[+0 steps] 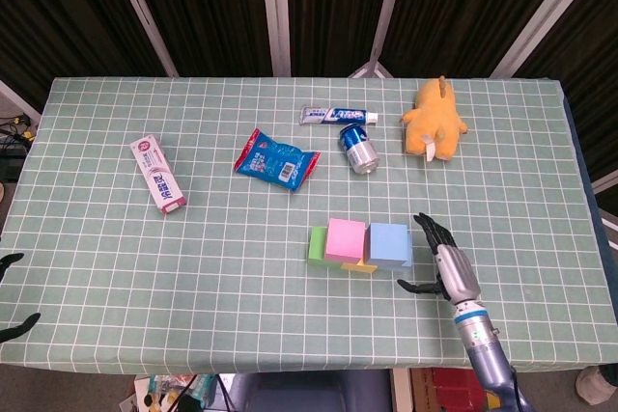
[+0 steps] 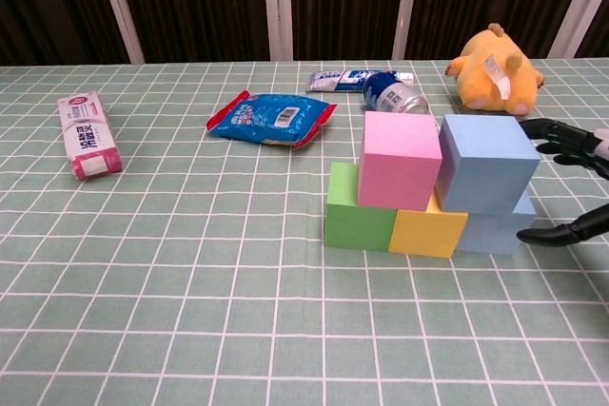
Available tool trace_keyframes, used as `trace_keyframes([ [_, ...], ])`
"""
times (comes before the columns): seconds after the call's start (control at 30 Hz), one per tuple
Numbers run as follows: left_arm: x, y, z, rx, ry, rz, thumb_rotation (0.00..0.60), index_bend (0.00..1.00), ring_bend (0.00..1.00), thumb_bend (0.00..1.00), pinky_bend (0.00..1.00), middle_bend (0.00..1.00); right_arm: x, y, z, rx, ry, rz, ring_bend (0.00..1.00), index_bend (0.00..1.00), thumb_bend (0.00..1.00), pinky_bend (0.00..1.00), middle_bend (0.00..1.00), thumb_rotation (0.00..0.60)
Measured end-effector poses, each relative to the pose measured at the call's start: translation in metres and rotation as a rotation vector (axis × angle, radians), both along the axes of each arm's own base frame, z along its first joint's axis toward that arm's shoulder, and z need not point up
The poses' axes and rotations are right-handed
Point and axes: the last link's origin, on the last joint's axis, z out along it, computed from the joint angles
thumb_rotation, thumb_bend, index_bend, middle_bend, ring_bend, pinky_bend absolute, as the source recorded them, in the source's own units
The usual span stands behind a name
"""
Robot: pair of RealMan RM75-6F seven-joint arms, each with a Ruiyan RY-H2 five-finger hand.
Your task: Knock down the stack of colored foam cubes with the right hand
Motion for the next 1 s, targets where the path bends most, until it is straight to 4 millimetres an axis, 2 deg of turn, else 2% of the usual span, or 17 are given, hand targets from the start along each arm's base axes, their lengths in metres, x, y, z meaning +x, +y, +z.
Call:
trace_keyframes([
  [0.3, -0.002, 0.002, 0.001, 0.007, 0.004, 0.018, 0.6, 0.21, 0.0, 0.13, 0.0, 0.0, 0.004, -0.015, -0.017, -0.014, 0.007, -0.038, 0.0, 0.0, 0.04, 0.0, 0.0, 0.6],
  [0.43, -0.002, 0.002, 0.001, 0.006, 0.004, 0.02, 0.6, 0.21, 0.0, 0.13, 0.0, 0.0, 0.001, -0.019, -0.02, -0.014, 0.009, -0.043, 0.07, 0.0, 0.04, 0.0, 0.01, 0.6],
  [0.57, -0.002, 0.003, 0.0, 0.001, 0.008, 0.022, 0.6, 0.21, 0.0, 0.13, 0.0, 0.0, -0.002, -0.021, -0.021, -0.019, 0.01, -0.043, 0.2, 0.02, 0.04, 0.0, 0.11, 0.6],
  [0.7, -0.001, 0.003, -0.002, -0.005, 0.011, 0.023, 0.6, 0.21, 0.0, 0.13, 0.0, 0.0, -0.004, -0.021, -0.021, -0.01, 0.014, -0.036, 0.35, 0.12, 0.04, 0.02, 0.22, 0.6],
  [0.83, -0.001, 0.003, -0.002, -0.007, 0.011, 0.023, 0.6, 0.21, 0.0, 0.13, 0.0, 0.0, -0.006, -0.02, -0.022, -0.002, 0.013, -0.043, 0.54, 0.19, 0.04, 0.14, 0.36, 0.6],
  [1.0, -0.001, 0.003, -0.002, -0.006, 0.011, 0.023, 0.6, 0.21, 0.0, 0.13, 0.0, 0.0, -0.003, -0.018, -0.024, -0.004, 0.009, -0.049, 0.67, 0.22, 0.11, 0.24, 0.44, 0.6],
])
